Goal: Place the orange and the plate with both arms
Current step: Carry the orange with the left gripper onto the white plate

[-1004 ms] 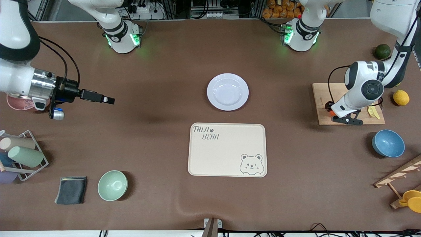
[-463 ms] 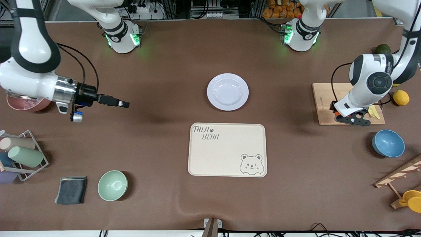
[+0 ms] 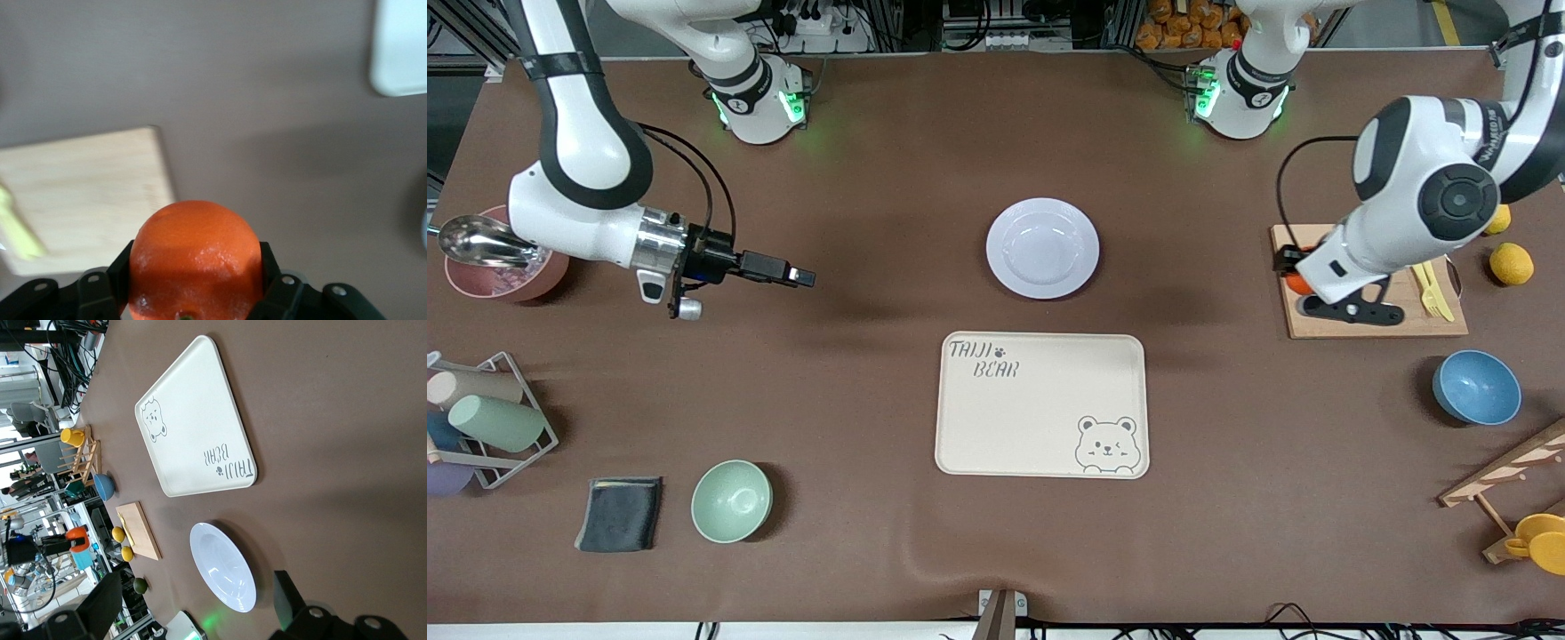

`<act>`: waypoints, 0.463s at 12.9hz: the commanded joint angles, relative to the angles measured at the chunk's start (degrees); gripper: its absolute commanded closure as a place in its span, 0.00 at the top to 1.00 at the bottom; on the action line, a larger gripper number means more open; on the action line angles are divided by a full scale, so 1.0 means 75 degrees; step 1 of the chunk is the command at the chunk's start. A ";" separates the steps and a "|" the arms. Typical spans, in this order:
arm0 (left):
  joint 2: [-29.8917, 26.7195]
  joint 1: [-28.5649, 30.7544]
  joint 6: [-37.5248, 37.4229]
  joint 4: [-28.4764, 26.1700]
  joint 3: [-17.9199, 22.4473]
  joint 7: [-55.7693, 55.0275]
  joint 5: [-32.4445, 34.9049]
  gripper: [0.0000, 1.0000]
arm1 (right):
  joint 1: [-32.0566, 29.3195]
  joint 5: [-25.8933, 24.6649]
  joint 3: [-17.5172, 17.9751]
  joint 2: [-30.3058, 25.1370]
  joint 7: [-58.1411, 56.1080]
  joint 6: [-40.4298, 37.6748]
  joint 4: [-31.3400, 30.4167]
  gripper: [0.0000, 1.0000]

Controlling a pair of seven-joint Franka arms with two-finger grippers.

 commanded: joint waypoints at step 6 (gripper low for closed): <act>0.3081 -0.1993 0.0214 0.2171 -0.1409 -0.5039 -0.1373 0.00 | 0.2313 0.3849 -0.0036 0.0116 -0.2349 0.2594 -0.0991 1.00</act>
